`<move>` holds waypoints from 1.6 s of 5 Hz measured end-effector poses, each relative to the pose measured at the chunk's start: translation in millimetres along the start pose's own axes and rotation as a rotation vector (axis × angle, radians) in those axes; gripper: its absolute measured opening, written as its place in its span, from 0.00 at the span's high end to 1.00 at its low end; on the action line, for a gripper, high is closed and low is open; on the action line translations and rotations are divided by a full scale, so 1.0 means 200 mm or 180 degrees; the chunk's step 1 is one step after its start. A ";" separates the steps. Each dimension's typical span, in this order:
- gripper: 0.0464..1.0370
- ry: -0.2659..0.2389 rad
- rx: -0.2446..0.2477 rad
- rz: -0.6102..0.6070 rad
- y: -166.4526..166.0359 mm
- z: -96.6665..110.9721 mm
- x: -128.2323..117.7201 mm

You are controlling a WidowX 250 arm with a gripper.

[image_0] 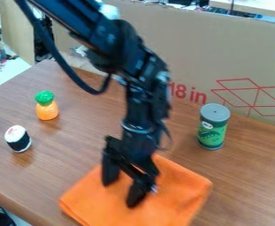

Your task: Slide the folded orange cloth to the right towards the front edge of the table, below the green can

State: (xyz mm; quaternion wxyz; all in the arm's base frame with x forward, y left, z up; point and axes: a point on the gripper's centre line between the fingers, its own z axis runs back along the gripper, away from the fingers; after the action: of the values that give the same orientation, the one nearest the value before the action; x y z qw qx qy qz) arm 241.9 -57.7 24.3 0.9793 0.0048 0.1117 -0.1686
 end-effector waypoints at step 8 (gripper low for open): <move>0.04 -0.0295 0.0206 0.0884 0.26 0.63 -0.10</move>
State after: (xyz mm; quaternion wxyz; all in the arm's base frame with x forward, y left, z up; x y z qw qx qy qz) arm 268.3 -8.3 149.4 0.9967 0.0440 0.0591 -0.0350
